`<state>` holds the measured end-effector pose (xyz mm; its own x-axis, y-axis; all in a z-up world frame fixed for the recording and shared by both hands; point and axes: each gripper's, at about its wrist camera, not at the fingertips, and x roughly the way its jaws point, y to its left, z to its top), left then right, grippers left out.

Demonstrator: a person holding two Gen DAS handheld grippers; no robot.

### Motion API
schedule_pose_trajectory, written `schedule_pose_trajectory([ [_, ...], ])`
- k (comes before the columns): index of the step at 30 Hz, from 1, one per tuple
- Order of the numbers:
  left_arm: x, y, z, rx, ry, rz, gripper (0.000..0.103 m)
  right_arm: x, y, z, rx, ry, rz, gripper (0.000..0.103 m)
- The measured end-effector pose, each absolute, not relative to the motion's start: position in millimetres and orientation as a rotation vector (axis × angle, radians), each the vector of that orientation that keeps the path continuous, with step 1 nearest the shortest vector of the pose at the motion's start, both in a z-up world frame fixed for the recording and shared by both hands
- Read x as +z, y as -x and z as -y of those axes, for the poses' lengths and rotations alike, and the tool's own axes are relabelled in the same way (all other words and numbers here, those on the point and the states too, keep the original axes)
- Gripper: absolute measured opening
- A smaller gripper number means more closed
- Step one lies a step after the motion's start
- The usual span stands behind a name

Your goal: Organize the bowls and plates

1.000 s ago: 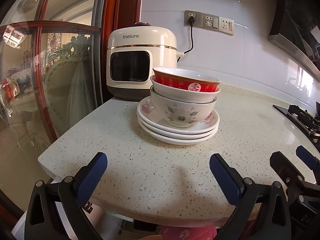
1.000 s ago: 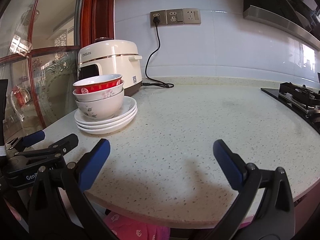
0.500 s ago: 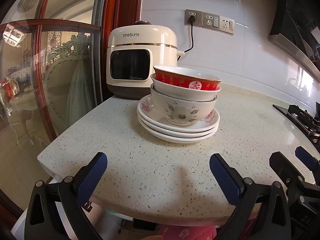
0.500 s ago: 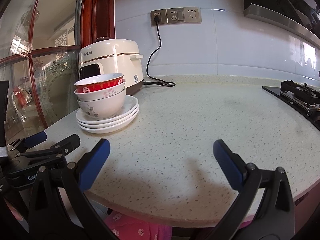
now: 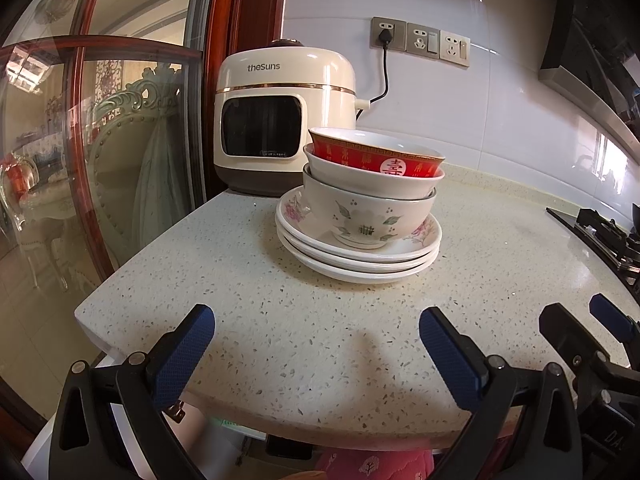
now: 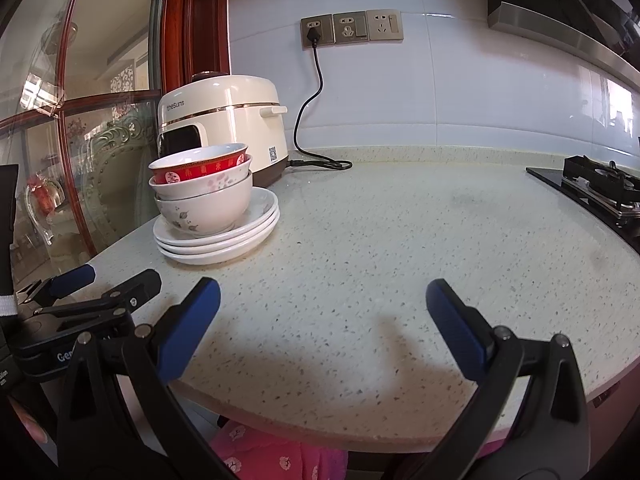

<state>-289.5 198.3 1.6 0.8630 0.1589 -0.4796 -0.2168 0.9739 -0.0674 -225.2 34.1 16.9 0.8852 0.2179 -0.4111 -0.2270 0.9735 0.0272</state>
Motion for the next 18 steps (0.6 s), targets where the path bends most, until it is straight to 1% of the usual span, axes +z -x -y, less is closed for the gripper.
schedule_pose_trajectory([
  [18, 3.4, 291.3, -196.8, 0.215, 0.115, -0.476, 0.103, 13.7, 225.2, -35.3, 0.239, 0.02, -0.439, 0.103],
])
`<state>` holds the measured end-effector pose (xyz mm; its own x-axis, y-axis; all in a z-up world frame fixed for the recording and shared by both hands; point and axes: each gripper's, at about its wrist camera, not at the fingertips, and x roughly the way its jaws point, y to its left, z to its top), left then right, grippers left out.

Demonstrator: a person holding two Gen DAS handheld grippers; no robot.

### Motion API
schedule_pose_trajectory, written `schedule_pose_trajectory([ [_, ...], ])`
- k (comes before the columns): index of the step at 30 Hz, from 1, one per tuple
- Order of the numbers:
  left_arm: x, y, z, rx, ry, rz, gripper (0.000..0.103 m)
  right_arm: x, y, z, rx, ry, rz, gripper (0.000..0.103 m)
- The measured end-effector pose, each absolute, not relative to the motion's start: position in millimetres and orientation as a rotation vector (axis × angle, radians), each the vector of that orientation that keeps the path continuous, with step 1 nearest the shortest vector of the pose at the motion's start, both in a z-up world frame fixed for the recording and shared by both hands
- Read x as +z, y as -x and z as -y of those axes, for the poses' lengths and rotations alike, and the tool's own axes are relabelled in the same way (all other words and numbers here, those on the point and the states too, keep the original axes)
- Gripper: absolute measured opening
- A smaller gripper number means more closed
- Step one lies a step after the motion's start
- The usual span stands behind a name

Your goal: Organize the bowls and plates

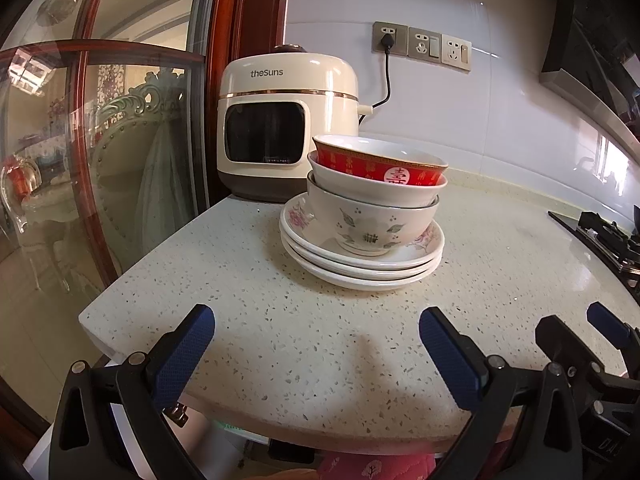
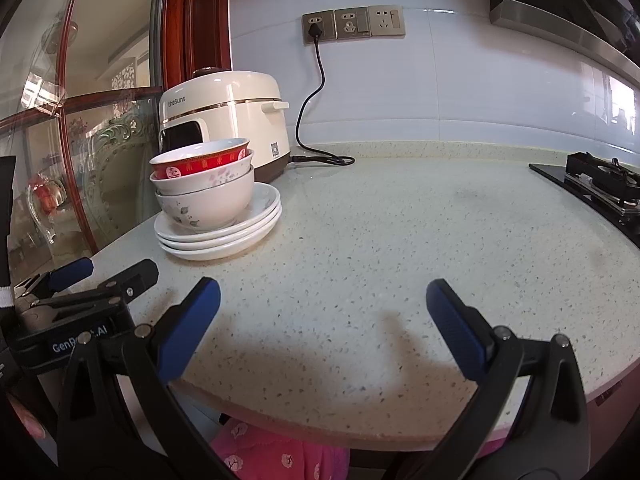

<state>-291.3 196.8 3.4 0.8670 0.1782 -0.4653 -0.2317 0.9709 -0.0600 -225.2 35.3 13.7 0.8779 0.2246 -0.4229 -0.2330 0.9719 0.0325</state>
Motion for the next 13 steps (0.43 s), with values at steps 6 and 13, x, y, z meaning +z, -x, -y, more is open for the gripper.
schedule_pose_trajectory([
  [6, 5.2, 289.5, -194.9, 0.215, 0.114, -0.477, 0.103, 12.5, 224.5, -34.5, 0.247, 0.021, -0.443, 0.103],
  [13, 9.2, 292.2, -192.6, 0.233, 0.14, -0.451, 0.103, 11.6, 224.7, -34.5, 0.251, 0.023, -0.447, 0.103],
])
